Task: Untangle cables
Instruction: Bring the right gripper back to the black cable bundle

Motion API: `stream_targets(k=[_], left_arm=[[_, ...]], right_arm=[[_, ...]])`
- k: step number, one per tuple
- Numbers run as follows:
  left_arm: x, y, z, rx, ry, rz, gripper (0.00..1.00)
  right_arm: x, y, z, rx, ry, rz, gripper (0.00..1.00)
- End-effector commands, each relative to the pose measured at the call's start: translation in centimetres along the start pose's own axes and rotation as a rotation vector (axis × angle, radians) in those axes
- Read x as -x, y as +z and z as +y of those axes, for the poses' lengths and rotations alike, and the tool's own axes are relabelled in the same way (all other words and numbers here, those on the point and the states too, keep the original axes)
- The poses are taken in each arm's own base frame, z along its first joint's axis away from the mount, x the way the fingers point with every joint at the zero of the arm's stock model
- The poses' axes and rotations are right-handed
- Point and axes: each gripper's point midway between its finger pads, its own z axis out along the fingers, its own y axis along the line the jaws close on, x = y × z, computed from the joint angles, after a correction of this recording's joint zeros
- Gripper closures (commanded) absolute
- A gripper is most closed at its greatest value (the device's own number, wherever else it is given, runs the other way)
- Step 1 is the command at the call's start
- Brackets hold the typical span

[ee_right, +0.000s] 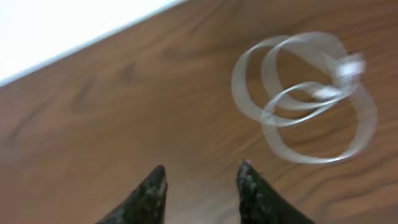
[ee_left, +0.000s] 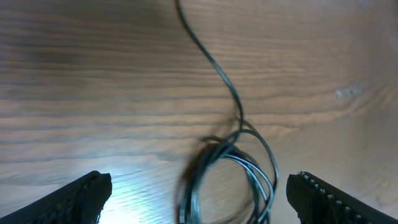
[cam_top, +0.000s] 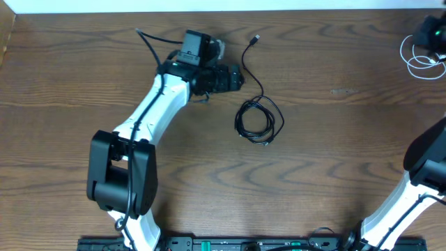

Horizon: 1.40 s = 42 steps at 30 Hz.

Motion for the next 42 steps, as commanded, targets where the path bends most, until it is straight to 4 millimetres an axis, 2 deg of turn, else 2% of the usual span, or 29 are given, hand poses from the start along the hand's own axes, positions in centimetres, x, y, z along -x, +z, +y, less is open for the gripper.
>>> stream_targets(k=[1,6,9,14,19,27,33,42], left_arm=[[2.5,-4.1,0.4,0.006,-0.009,-0.093,0.05],[2.5,-8.0,2.3,0.041,-0.052,-0.112,0.05],[1.9,-9.3,3.3,0.064,-0.062,-0.095,0.05],[0.3,-9.7,4.7,0.096,-0.043,-0.027,0.02],[-0.3,-9.7,4.8,0.100,0.006,-0.004,0.02],[-0.7,-9.4,5.1,0.103,-0.001,0.008,0.02],[-1.4,-9.1,5.4,0.107,-0.013,0.027,0.00],[-1.6,-9.0,5.5,0.109,-0.011,0.034,0.00]], right_arm=[[-1.7,-0.8,6.8,0.256,-0.096,0.064,0.61],[-5.8,-1.4,13.2,0.410,-0.210,0.189,0.56],[-8.3,-1.5,16.8,0.457,-0.325,0.244,0.54],[-13.2,-1.2,22.2,0.514,-0.414,0.344,0.55],[-18.4,-0.6,26.4,0.538,-0.483,0.430,0.53],[-23.4,2.0,29.4,0.383,-0.350,0.465,0.52],[-26.4,2.6,30.6,0.313,-0.246,0.496,0.53],[-28.3,2.2,31.9,0.235,-0.130,0.512,0.45]])
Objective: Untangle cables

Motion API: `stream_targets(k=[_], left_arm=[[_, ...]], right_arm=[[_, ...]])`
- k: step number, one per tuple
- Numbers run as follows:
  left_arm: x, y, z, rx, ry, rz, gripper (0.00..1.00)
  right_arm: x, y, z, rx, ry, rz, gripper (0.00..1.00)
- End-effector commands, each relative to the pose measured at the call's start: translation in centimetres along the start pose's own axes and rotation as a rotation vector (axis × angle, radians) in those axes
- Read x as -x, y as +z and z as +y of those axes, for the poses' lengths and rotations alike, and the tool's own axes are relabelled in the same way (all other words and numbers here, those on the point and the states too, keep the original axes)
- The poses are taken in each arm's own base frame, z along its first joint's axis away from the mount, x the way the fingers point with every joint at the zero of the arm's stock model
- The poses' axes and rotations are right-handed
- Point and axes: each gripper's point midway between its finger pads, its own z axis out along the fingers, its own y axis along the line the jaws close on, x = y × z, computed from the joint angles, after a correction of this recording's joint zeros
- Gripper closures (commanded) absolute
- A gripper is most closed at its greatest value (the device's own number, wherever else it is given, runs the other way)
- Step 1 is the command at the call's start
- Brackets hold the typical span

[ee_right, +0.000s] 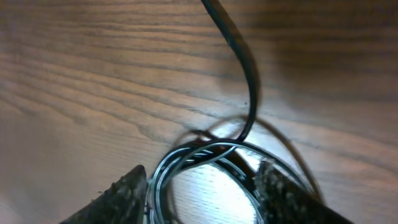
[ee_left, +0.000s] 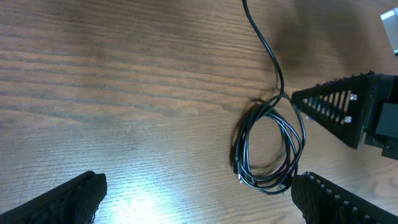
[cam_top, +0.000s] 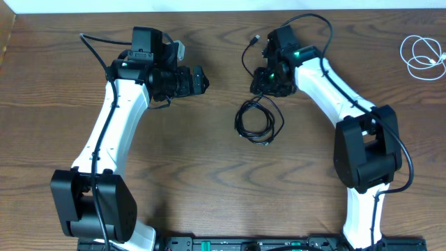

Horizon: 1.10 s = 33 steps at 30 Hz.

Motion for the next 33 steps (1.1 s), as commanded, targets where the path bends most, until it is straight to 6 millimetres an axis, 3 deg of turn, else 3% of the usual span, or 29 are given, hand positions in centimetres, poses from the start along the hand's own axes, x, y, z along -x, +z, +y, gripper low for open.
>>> stream_targets(k=[1,8,16,33], left_arm=[[-0.6,0.3,0.5,0.012,0.012,0.021,0.00],[-1.3,0.3,0.7,0.017,0.025,0.049,0.00],[-1.6,0.2,0.8,0.026,0.045,0.058,0.00],[-1.5,0.2,0.8,0.025,0.045,0.057,0.00]], right_arm=[[-0.4,0.2,0.2,-0.045,0.114,-0.019,0.45],[-0.6,0.8,1.0,-0.070,0.127,-0.047,0.48],[-0.4,1.8,1.1,-0.046,0.136,-0.075,0.62],[-1.7,5.0,0.5,-0.049,0.125,-0.044,0.65]])
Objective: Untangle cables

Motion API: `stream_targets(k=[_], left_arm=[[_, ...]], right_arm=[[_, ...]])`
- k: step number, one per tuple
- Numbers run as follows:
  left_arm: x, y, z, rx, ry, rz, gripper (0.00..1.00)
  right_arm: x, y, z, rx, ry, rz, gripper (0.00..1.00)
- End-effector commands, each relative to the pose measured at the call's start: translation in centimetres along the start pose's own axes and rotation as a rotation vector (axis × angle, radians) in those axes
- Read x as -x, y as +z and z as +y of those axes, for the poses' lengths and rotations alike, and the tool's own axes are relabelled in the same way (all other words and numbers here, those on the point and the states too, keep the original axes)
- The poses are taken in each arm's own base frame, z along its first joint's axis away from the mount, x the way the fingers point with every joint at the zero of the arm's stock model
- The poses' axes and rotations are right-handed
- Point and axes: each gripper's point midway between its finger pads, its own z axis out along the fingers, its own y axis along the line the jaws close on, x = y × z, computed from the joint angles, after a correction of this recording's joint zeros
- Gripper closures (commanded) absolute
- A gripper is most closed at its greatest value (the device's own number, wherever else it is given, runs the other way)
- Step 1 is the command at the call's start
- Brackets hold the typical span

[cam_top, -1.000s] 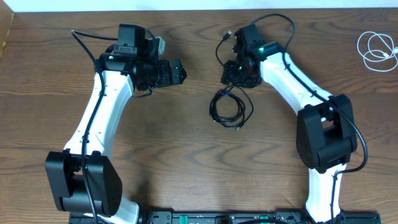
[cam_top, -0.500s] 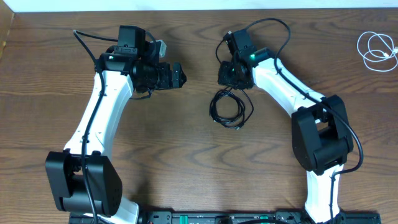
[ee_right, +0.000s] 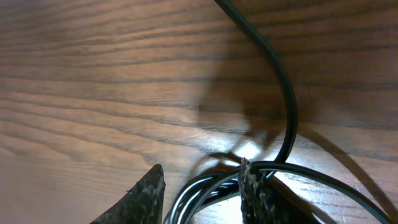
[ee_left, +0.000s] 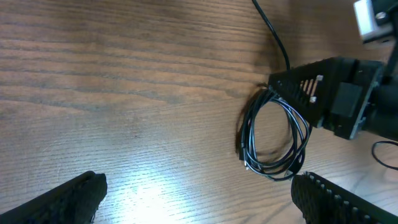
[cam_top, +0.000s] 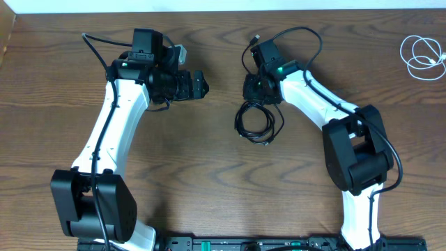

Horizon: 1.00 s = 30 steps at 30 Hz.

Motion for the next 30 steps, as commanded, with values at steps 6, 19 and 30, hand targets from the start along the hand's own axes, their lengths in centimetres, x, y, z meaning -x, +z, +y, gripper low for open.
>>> stream_targets(k=[6,19,30], left_arm=[[-0.4,0.3,0.6,0.016,0.012,0.011,0.00],[-0.4,0.3,0.6,0.016,0.012,0.011,0.00],[0.5,0.3,0.4,0.009,0.019,-0.026,0.09]], right_arm=[[-1.3,2.0,-1.1,-0.036,0.012,0.044,0.64],[-3.3,4.3,-3.3,-0.108,0.028,0.120,0.66],[0.5,4.0,-2.9,-0.028,-0.096,0.016,0.99]])
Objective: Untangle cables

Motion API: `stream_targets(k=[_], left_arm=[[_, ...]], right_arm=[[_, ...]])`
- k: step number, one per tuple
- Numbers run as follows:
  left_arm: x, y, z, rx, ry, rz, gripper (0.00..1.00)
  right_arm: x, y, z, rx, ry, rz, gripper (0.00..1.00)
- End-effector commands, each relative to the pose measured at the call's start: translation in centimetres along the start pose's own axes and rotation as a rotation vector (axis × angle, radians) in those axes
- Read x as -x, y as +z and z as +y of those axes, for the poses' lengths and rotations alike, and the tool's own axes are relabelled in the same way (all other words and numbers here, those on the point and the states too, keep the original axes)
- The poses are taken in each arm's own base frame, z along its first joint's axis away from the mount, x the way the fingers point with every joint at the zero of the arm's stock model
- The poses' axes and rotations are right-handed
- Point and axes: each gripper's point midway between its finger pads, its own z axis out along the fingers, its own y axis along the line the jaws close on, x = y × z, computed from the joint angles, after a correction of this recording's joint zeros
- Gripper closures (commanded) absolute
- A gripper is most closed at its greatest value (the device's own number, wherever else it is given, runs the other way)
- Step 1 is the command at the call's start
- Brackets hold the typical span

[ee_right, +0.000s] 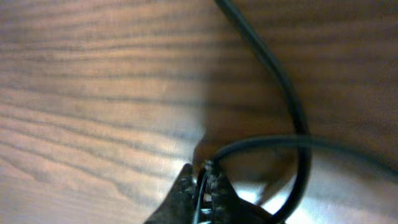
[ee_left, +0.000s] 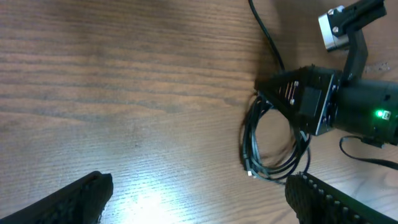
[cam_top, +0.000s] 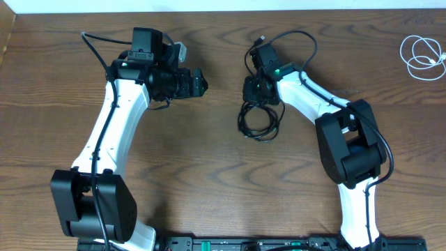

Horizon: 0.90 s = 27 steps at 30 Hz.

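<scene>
A black cable lies coiled [cam_top: 259, 120] at the table's middle, its free end with a plug [cam_top: 260, 38] running up toward the far edge. My right gripper [cam_top: 253, 98] sits at the top of the coil, shut on its strands [ee_right: 204, 186]; the loose tail [ee_right: 273, 81] curves past the fingers. In the left wrist view the coil [ee_left: 273, 146] lies beyond my open left gripper [ee_left: 199, 199], which hovers well to the coil's left [cam_top: 202, 82] with nothing in it.
A white cable [cam_top: 421, 54] lies coiled at the far right near the table's back edge. The right arm's own black lead [cam_top: 296, 35] loops above its wrist. Bare wood stretches between the left gripper and the coil.
My right gripper was open astride the top of the coil; now it is shut on the strands there, and the coil looks narrower. The left arm has barely moved.
At first my left gripper hung open next to the black coil, and my right was at the far right by the white cable. Later the left had drawn back left and the right stood open at the coil's top. Now the right is shut on the coil.
</scene>
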Motion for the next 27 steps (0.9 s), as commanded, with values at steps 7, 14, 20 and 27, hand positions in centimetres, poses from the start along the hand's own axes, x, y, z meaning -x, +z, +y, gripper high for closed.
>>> stream_targets(k=[7,14,20,27], left_arm=[[-0.3,0.3,0.1,-0.012,-0.066,0.008,0.12],[-0.2,0.3,-0.3,-0.030,-0.063,0.005,0.13],[0.8,0.1,-2.6,-0.161,-0.035,-0.026,0.13],[2.0,-0.2,-4.5,-0.274,-0.018,-0.061,0.12]], right_arm=[[3.0,-3.5,3.7,0.298,-0.238,-0.016,0.99],[4.8,-15.0,9.2,0.629,-0.445,-0.123,0.99],[5.2,-22.0,9.6,0.710,-0.471,-0.196,0.99],[5.6,-25.9,9.1,0.728,-0.460,-0.253,0.99]])
